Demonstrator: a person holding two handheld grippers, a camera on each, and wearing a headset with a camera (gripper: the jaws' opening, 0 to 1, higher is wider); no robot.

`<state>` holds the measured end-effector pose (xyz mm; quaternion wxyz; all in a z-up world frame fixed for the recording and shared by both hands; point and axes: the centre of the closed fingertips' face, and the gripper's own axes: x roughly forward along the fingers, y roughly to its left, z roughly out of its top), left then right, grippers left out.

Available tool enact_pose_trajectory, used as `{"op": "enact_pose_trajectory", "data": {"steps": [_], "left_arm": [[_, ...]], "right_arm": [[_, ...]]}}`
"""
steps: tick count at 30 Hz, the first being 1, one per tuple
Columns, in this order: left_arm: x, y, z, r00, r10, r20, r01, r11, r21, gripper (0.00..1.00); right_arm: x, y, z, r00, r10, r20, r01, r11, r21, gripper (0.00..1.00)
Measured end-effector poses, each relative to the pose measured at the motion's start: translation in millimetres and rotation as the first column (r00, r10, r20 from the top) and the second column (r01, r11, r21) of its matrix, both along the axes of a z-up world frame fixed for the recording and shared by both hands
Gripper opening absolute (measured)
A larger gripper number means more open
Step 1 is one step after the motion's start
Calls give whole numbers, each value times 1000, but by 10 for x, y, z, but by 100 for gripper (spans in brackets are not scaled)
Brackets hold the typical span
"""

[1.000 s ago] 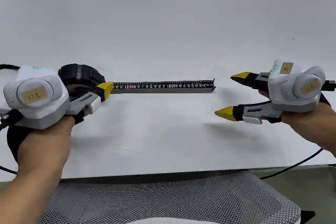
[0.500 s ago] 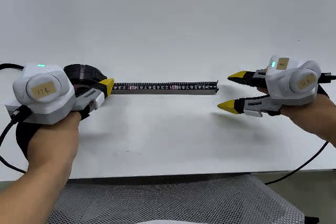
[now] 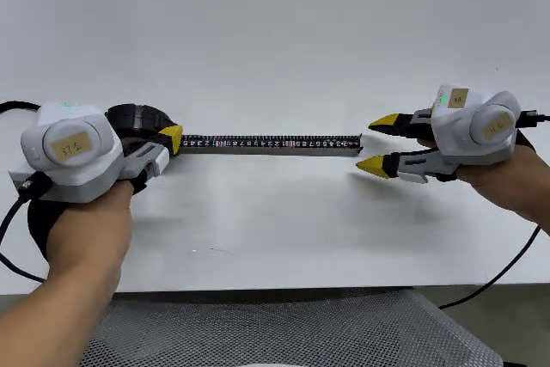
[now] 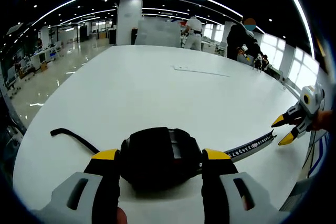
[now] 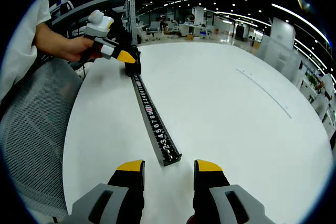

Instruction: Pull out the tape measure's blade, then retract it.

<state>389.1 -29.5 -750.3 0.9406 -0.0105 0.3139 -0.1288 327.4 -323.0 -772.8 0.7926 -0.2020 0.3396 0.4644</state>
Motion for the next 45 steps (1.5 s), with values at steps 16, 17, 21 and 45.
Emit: {"op": "enact_pose_trajectory", "data": {"steps": [16,17,21,45], "left_arm": [[-3,1,-8,1000,-7,-6,7,1000,1,58],[-2,1,-9,1000,-7,-7,7,1000,1,58],[1,4,-11,1000,-8,-8,9,1000,3,58],[5,5,-10,1000,-11,-13,11,1000,0,58]], "right_arm": [[59,26,-58,999,52,-14,-52,999,-10,27],[68,42,-65,998,56,-18,-56,998,-9,27],[91,77,-89,997,80,-17,-80,997,-13,24],[84,148,-138,988,153,-16,-153,988,-1,12]]}}
